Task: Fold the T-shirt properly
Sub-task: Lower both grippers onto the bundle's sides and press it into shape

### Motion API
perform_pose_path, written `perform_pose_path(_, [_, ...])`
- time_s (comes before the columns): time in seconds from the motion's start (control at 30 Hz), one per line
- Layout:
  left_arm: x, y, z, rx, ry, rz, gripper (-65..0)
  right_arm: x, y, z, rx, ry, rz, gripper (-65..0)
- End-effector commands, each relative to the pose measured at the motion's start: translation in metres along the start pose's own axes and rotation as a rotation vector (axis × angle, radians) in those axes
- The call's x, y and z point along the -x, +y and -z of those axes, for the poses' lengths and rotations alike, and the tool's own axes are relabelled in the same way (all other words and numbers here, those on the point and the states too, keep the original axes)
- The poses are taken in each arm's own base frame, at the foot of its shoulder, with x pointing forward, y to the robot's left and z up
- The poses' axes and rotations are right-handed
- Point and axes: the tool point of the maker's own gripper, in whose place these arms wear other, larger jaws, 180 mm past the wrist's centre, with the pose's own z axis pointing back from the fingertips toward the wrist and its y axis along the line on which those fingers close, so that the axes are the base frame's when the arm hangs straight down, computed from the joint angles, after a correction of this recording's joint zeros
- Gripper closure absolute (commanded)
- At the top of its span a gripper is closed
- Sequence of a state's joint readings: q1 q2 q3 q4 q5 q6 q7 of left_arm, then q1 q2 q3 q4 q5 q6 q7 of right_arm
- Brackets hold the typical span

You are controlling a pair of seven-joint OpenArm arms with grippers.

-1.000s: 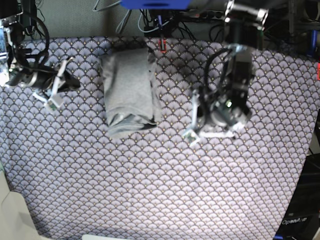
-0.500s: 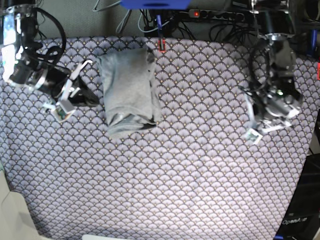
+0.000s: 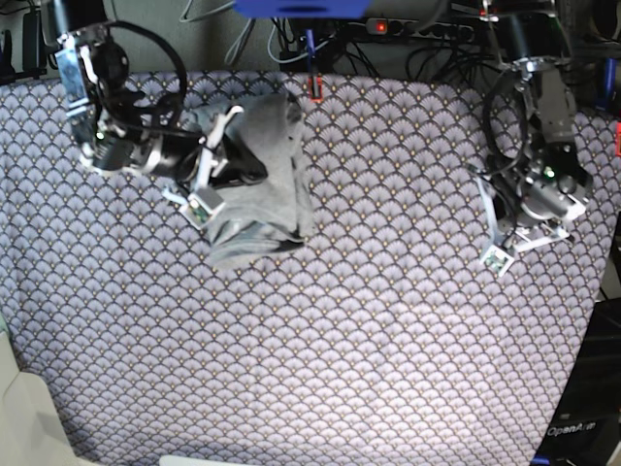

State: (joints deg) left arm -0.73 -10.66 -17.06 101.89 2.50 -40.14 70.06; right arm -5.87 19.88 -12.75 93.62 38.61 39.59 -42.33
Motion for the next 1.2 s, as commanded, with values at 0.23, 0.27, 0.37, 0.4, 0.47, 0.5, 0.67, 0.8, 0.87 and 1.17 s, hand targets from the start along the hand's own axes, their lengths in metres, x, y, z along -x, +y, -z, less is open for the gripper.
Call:
perform_pose_path(0.23, [-0.079, -0.072, -0.003, 0.135, -0.17, 0.102, 0.0, 0.016, 0.022, 0.036, -0.054, 0.021, -0.037, 0.0])
perform_pose_path(0.27, [-0.091, -0.085, -0.006, 0.16, -0.195, 0.123, 0.0, 0.017, 0.022, 0.038, -0.051, 0.026, -0.042, 0.0])
perform_pose_path(0.37, [-0.121, -0.122, -0.014, 0.225, -0.259, 0.175, 0.0, 0.021, 0.021, 0.039, -0.038, 0.043, -0.058, 0.0])
perform_pose_path(0.4, [-0.131, -0.132, -0.018, 0.239, -0.28, 0.2, 0.0, 0.019, 0.02, 0.039, -0.037, 0.042, -0.061, 0.0])
perform_pose_path(0.47, [-0.143, -0.146, -0.024, 0.261, -0.309, 0.224, 0.0, 0.019, 0.019, 0.039, -0.035, 0.043, -0.064, 0.0])
perform_pose_path(0.5, [-0.15, -0.153, -0.027, 0.272, -0.325, 0.234, 0.0, 0.019, 0.018, 0.038, -0.033, 0.044, -0.066, 0.0])
perform_pose_path(0.67, [-0.162, -0.158, -0.03, 0.282, -0.333, 0.262, 0.0, 0.019, 0.017, 0.037, -0.03, 0.046, -0.068, 0.0])
perform_pose_path(0.8, [-0.155, -0.16, -0.019, 0.293, -0.29, 0.265, 0.0, 0.018, 0.016, 0.037, -0.025, 0.044, -0.074, 0.0])
perform_pose_path(0.87, [-0.152, -0.16, -0.011, 0.3, -0.262, 0.269, 0.0, 0.017, 0.015, 0.036, -0.024, 0.044, -0.078, 0.0])
perform_pose_path(1.17, [-0.15, -0.172, 0.008, 0.361, -0.23, 0.26, 0.0, 0.013, 0.005, 0.031, -0.006, 0.049, -0.099, 0.0])
